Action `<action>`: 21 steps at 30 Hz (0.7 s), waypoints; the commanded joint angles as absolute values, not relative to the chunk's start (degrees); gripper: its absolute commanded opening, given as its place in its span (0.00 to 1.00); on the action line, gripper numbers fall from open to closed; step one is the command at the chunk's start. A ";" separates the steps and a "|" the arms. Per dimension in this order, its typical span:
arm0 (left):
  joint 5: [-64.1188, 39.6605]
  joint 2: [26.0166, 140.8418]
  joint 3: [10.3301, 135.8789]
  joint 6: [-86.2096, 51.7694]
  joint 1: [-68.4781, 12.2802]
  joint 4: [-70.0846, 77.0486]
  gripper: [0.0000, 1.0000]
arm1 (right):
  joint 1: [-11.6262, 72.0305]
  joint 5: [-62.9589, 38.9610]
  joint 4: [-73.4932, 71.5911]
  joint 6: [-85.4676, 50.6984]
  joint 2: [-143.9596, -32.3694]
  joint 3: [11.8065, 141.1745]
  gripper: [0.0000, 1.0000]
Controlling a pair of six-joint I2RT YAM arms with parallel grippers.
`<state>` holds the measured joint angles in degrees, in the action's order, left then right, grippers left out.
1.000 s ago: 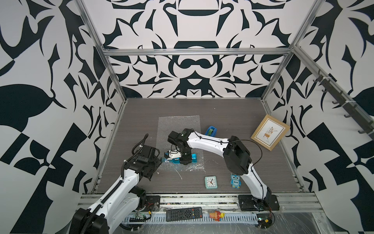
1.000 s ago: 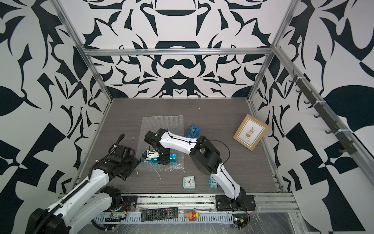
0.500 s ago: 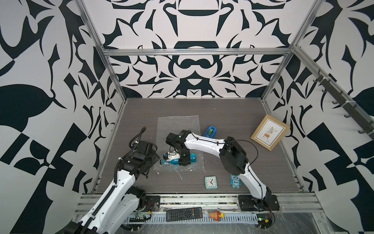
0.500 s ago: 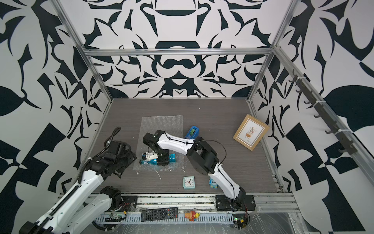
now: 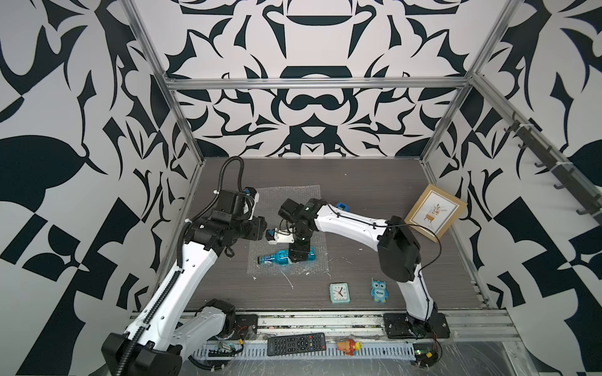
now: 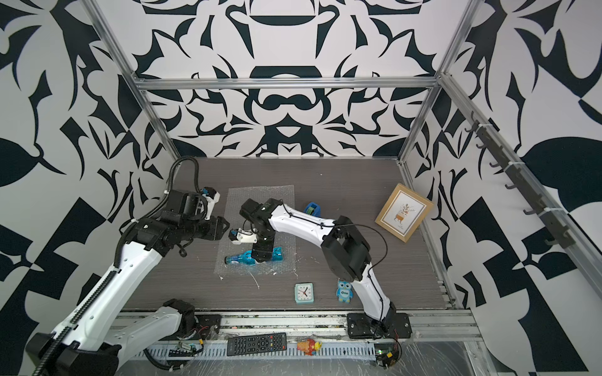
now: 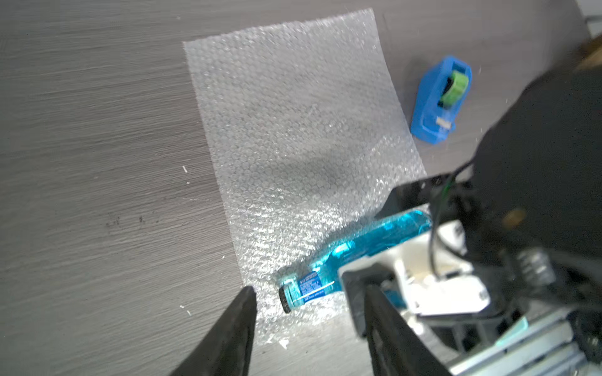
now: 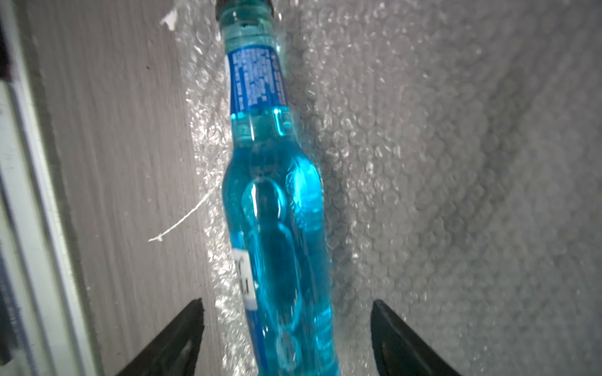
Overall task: Wrap wine bottles in bubble wrap
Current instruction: Place the wine bottle on the bubble wrap, then wrap the wine bottle in bubble wrap.
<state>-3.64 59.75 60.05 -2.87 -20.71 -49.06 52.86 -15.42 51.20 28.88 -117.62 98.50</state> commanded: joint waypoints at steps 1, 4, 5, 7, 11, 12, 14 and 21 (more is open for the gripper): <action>-10.87 58.63 59.34 10.62 -23.54 -55.76 0.50 | 49.38 -24.75 44.48 21.53 -110.42 92.31 0.80; -10.60 55.78 55.96 15.80 -30.14 -54.28 0.44 | 46.49 -27.05 38.53 15.34 -106.68 85.86 0.77; -9.54 55.07 54.84 17.13 -32.69 -53.94 0.43 | 45.52 -27.83 36.64 13.14 -105.86 84.19 0.75; -6.56 54.00 52.04 20.43 -39.63 -53.33 0.42 | 43.24 -29.91 31.49 7.42 -104.24 80.32 0.71; -0.74 56.07 46.30 25.75 -52.56 -51.78 0.38 | 41.07 -30.50 24.72 -0.46 -103.72 76.47 0.64; 0.02 58.06 45.56 26.30 -54.86 -51.63 0.37 | 41.05 -30.39 24.69 -0.78 -104.32 76.77 0.63; 1.60 61.33 44.08 26.71 -57.85 -50.16 0.34 | 41.05 -30.42 25.10 -1.87 -105.92 77.69 0.62; 5.49 68.14 40.04 32.06 -59.61 -38.80 0.18 | 41.18 -33.97 26.59 -2.58 -111.51 81.37 0.62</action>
<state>3.25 67.02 40.51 27.57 -59.44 -44.03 40.97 -30.98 27.09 -1.17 -111.15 78.54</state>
